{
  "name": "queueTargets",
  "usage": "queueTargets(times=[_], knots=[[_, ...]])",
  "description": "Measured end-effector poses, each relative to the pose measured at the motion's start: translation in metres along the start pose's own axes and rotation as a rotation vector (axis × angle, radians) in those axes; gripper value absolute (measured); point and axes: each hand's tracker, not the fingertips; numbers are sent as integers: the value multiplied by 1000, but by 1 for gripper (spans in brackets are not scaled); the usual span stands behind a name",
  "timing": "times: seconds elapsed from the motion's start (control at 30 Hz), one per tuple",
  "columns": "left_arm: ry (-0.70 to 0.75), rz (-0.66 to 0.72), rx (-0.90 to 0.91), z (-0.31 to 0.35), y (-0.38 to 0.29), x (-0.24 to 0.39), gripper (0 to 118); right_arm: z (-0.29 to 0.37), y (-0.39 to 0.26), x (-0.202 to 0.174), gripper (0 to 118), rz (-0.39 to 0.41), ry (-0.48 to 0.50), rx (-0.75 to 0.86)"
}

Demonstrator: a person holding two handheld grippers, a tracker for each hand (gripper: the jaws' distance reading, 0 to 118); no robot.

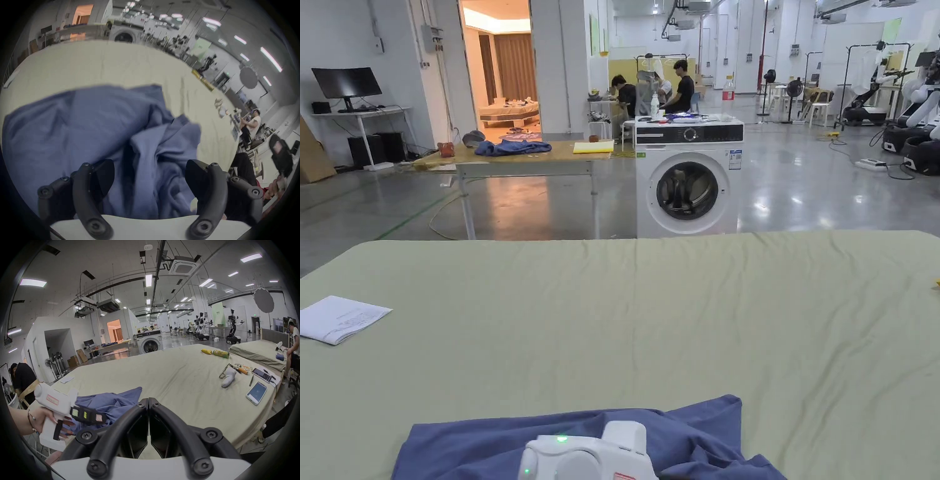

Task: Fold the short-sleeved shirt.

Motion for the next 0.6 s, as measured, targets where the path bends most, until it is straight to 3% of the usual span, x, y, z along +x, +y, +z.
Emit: queueTargets(times=[0.17, 0.3, 0.33, 0.4, 0.43, 0.5, 0.6], knots=[[23, -84, 265, 97, 12, 1, 77, -3, 10, -11, 0, 15, 45, 27], [173, -140, 561, 174, -29, -4, 76, -1, 17, -19, 0, 20, 80, 139], [245, -147, 643, 189, -47, -6, 70, -1, 16, -22, 0, 24, 78, 170], [369, -160, 787, 208, -81, -10, 14, 0, 13, -27, 0, 39, 76, 213], [422, -162, 818, 214, -94, -11, 0, 0, 11, -30, 0, 39, 79, 227], [589, -146, 861, 215, -121, -13, 0, -1, 8, -37, 0, 44, 87, 249], [526, -99, 884, 220, -138, -20, 0, -2, 5, -47, 0, 60, 93, 274]])
